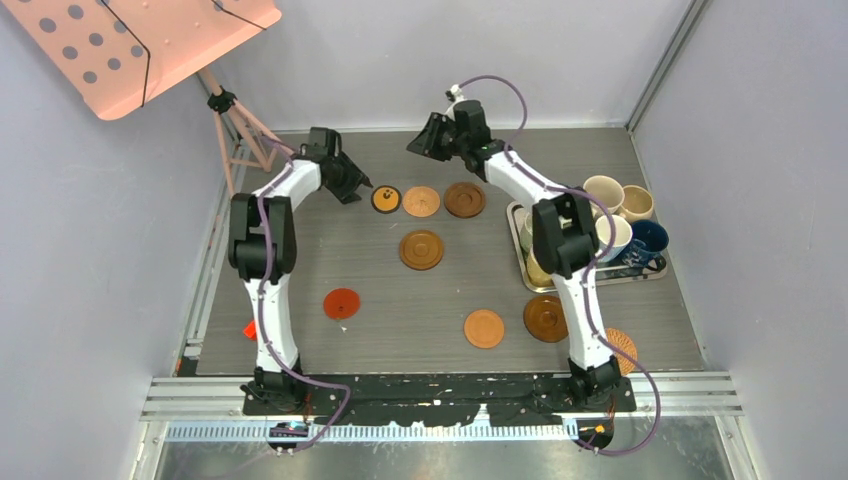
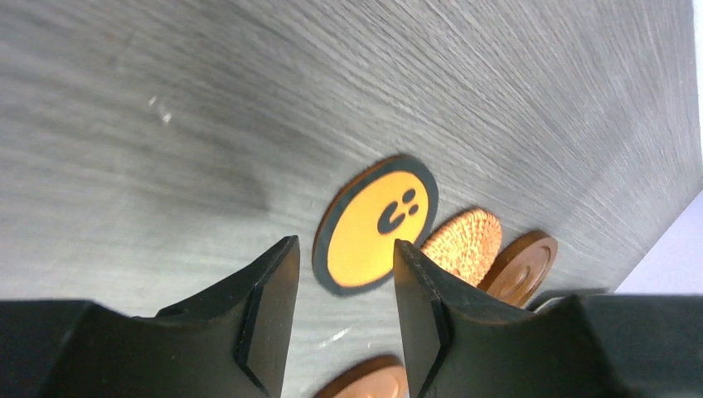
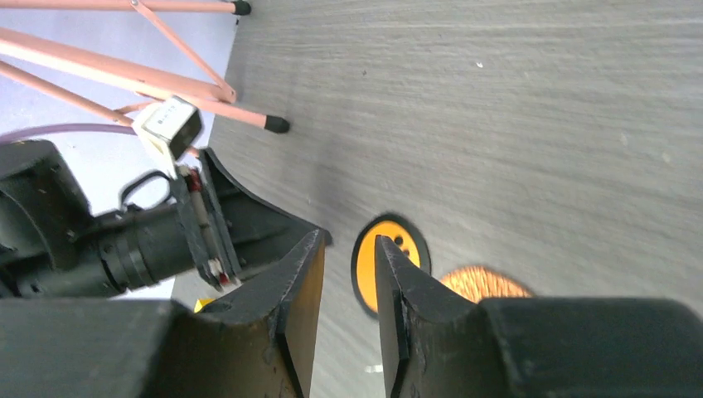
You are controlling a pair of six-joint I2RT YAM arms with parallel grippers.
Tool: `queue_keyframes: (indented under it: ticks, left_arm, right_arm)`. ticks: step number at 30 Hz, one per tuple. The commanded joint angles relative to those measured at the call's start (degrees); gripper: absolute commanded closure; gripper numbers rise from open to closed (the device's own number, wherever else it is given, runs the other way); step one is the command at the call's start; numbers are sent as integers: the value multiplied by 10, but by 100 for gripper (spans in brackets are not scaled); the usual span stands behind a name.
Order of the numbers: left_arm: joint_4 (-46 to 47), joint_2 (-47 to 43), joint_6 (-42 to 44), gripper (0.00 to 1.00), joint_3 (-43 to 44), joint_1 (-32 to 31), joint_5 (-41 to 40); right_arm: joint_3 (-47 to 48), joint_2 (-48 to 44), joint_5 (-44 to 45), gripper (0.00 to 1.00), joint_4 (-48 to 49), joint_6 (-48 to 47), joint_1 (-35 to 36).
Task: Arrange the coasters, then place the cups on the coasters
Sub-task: Move the coaster to the center of the board.
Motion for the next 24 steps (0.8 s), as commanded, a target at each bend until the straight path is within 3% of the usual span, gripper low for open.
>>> queue_keyframes:
  ticks: [1, 6, 11, 19, 24]
  left_arm:
    - [-70, -120, 70, 51, 19, 5, -47]
    - [-92, -255, 146, 47, -50, 4, -43]
    - [-141, -423, 213, 2, -129, -2, -44]
    - [-227, -681, 326, 1, -246, -2, -1]
    - [-223, -811, 321, 0, -380, -2, 20]
  right_arm:
    - [-112, -149, 46, 65, -19, -21, 7]
    - [-251, -262, 95, 65, -50, -41, 21]
    - [-331, -331, 145, 67, -88, -60, 64]
    - [-368, -338, 233, 78, -150, -94, 163]
    - [-384, -322, 283, 84, -161, -96, 191]
